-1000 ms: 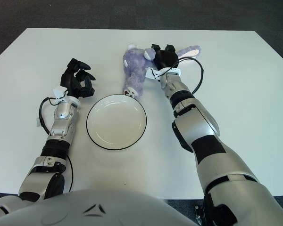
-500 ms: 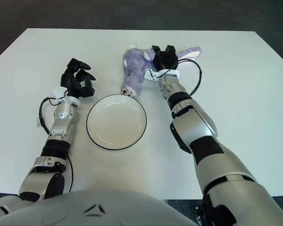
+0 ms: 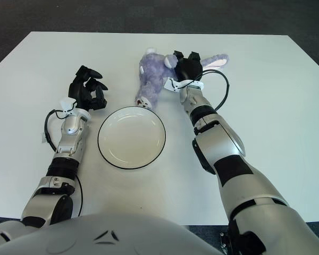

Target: Put the doll into the plate.

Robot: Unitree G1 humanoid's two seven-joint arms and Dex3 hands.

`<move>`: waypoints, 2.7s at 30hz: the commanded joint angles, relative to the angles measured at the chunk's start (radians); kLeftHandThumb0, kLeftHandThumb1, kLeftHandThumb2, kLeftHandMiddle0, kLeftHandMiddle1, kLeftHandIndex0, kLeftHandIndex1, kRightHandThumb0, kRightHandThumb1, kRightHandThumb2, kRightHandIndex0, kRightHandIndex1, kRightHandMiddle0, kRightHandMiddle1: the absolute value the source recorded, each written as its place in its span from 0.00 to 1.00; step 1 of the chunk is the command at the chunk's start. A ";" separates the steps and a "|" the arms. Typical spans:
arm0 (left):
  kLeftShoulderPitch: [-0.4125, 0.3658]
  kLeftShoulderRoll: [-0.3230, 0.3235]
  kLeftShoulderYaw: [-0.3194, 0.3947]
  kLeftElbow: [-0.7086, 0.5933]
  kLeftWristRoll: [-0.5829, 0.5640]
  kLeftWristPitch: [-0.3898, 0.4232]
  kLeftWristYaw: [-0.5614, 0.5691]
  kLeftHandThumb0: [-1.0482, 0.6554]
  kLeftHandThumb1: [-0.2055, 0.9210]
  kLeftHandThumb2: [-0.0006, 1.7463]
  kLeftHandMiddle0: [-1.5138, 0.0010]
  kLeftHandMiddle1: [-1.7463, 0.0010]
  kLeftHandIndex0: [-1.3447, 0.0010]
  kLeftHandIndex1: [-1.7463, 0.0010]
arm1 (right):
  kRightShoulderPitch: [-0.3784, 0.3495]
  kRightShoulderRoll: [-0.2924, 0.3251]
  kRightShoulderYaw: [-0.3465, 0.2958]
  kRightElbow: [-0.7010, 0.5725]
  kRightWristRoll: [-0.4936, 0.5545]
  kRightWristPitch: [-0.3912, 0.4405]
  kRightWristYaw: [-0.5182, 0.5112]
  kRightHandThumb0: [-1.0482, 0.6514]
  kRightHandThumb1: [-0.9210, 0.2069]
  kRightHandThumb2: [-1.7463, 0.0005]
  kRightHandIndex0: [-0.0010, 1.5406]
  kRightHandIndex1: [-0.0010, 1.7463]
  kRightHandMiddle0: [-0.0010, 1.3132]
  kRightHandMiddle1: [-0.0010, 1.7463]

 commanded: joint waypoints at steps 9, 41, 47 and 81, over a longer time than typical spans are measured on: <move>0.060 -0.007 0.003 0.038 0.001 0.003 0.000 0.61 0.42 0.79 0.54 0.03 0.71 0.00 | 0.057 0.011 -0.032 0.023 0.034 -0.040 0.041 0.90 0.58 0.21 0.41 1.00 0.85 1.00; 0.068 -0.008 0.003 0.031 0.026 0.002 0.021 0.61 0.40 0.80 0.62 0.00 0.61 0.00 | 0.003 -0.033 -0.098 -0.067 0.077 -0.053 0.123 0.89 0.54 0.25 0.39 1.00 0.84 1.00; 0.064 -0.004 0.001 0.032 0.033 0.009 0.025 0.61 0.40 0.81 0.63 0.00 0.60 0.00 | -0.005 -0.046 -0.111 -0.094 0.091 -0.057 0.146 0.91 0.59 0.20 0.42 1.00 0.84 1.00; -0.007 -0.005 -0.007 0.123 0.023 0.005 -0.013 0.61 0.40 0.81 0.64 0.00 0.60 0.00 | 0.198 -0.149 -0.191 -0.800 0.100 0.156 0.435 0.95 0.72 0.10 0.50 1.00 0.90 1.00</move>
